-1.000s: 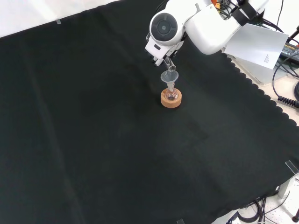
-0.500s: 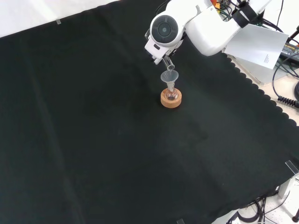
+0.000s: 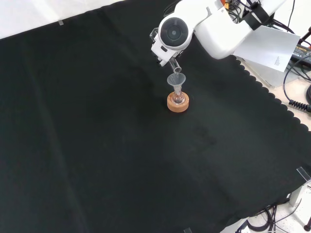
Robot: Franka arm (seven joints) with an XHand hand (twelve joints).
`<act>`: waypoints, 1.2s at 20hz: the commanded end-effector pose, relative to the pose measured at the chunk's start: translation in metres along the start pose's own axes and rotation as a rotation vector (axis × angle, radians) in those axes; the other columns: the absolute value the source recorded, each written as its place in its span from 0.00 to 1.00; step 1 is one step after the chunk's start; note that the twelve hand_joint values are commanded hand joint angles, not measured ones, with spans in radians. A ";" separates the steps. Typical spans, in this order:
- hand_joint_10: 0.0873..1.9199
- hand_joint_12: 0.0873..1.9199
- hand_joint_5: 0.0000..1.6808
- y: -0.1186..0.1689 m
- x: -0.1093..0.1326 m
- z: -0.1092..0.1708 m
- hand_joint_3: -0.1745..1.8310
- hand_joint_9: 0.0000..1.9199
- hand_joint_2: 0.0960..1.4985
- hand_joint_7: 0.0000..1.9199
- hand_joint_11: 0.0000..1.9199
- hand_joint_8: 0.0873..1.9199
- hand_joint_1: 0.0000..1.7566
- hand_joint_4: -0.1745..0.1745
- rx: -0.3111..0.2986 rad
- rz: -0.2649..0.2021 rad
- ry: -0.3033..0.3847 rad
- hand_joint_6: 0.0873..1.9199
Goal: Pour the water from the graduated cylinder into the round-bottom flask.
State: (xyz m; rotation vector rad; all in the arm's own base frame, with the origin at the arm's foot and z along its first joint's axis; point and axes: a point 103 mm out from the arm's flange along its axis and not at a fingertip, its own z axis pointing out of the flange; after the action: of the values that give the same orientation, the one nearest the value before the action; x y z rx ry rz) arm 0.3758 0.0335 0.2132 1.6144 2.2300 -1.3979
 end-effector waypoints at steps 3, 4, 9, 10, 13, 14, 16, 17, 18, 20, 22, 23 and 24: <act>0.00 0.35 0.54 -0.001 -0.001 0.000 0.09 0.70 0.76 0.61 0.64 0.16 0.65 0.00 0.009 0.016 -0.025 0.57; 0.00 0.35 0.54 -0.001 -0.001 0.000 0.09 0.70 0.76 0.61 0.64 0.16 0.65 0.00 0.012 0.017 -0.027 0.57; 0.00 0.35 0.54 -0.002 0.000 -0.002 0.09 0.70 0.76 0.61 0.64 0.16 0.65 0.00 0.010 0.026 -0.044 0.57; 0.00 0.35 0.54 -0.002 0.000 -0.001 0.09 0.70 0.76 0.61 0.64 0.16 0.65 0.00 0.009 0.026 -0.048 0.57; 0.00 0.35 0.54 -0.002 -0.001 -0.001 0.09 0.70 0.76 0.61 0.64 0.16 0.65 0.00 0.007 0.030 -0.062 0.57; 0.00 0.35 0.54 -0.002 -0.001 -0.001 0.09 0.70 0.76 0.61 0.64 0.16 0.65 0.00 0.007 0.033 -0.068 0.57; 0.00 0.35 0.54 -0.003 0.001 -0.003 0.09 0.70 0.76 0.61 0.64 0.16 0.65 0.00 0.005 0.034 -0.067 0.57; 0.00 0.35 0.54 -0.004 0.000 -0.003 0.09 0.71 0.76 0.61 0.64 0.16 0.65 0.00 0.002 0.035 -0.068 0.57; 0.00 0.35 0.54 -0.004 0.000 -0.004 0.09 0.71 0.76 0.61 0.64 0.16 0.65 0.00 0.003 0.036 -0.070 0.57; 0.00 0.35 0.54 -0.005 0.013 -0.017 0.09 0.71 0.76 0.61 0.64 0.16 0.65 0.00 0.012 0.046 -0.083 0.57; 0.00 0.35 0.54 -0.005 0.019 -0.023 0.09 0.71 0.76 0.61 0.64 0.16 0.65 0.00 0.011 0.046 -0.086 0.57; 0.00 0.35 0.54 -0.005 0.017 -0.023 0.09 0.71 0.76 0.61 0.64 0.16 0.65 0.00 0.010 0.046 -0.082 0.57; 0.00 0.35 0.54 -0.004 0.015 -0.021 0.09 0.71 0.76 0.61 0.64 0.16 0.65 0.00 0.009 0.047 -0.081 0.57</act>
State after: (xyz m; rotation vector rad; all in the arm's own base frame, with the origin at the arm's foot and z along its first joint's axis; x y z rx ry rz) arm 0.3747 0.0464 0.2196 1.5734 2.1409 -1.4339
